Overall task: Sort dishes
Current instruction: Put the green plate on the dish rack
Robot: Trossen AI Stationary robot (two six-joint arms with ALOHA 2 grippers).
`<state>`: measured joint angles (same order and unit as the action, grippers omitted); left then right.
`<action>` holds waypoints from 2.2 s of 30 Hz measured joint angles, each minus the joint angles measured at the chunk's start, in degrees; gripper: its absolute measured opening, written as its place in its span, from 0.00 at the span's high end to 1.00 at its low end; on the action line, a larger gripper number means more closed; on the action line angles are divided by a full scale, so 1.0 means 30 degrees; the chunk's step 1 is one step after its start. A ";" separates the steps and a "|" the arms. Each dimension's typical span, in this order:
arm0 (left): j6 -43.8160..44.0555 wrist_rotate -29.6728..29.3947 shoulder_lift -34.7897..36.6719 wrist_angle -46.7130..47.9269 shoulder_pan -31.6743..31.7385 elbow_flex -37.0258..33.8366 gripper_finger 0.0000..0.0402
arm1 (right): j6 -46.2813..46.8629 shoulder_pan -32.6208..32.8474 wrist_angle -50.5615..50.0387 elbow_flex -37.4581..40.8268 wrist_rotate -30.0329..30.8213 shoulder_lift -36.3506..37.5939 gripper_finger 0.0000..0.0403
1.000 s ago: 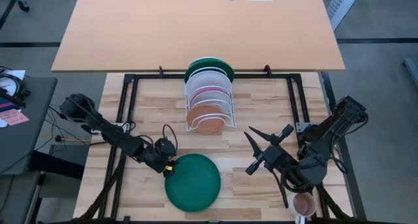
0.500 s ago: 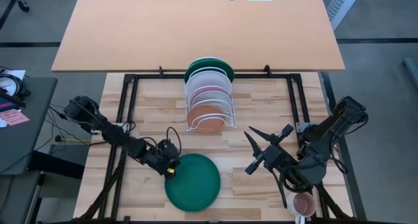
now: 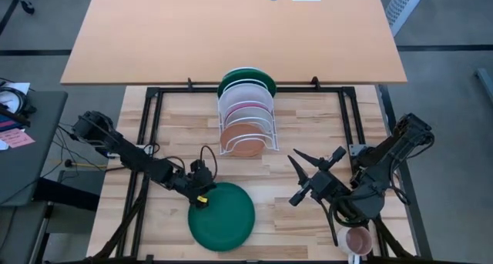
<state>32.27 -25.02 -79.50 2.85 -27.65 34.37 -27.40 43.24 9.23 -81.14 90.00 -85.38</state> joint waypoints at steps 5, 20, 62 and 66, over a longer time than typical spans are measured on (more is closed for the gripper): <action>-0.2790 -0.2056 0.2296 0.2257 -0.0025 0.2028 1.00 | 0.0000 0.0000 -0.0004 0.0000 0.0000 0.0000 0.76; -1.0406 -1.1390 0.6914 0.4541 0.0369 0.6614 1.00 | 0.0580 -0.0591 -0.1172 0.0000 -0.2042 -0.0051 0.76; -1.5794 -1.3895 0.7094 0.1225 -0.0527 0.7627 1.00 | 1.0728 -0.6849 -0.7761 0.0000 -1.0021 -0.1530 0.47; -1.5867 -1.4175 0.7094 0.1236 -0.0520 0.7627 1.00 | 1.0739 -0.7096 -0.7905 0.0000 -1.0047 -0.1530 0.55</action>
<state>-15.33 -67.55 -58.22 6.56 -29.21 57.25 4.82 21.96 -14.48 -81.14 59.86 -89.97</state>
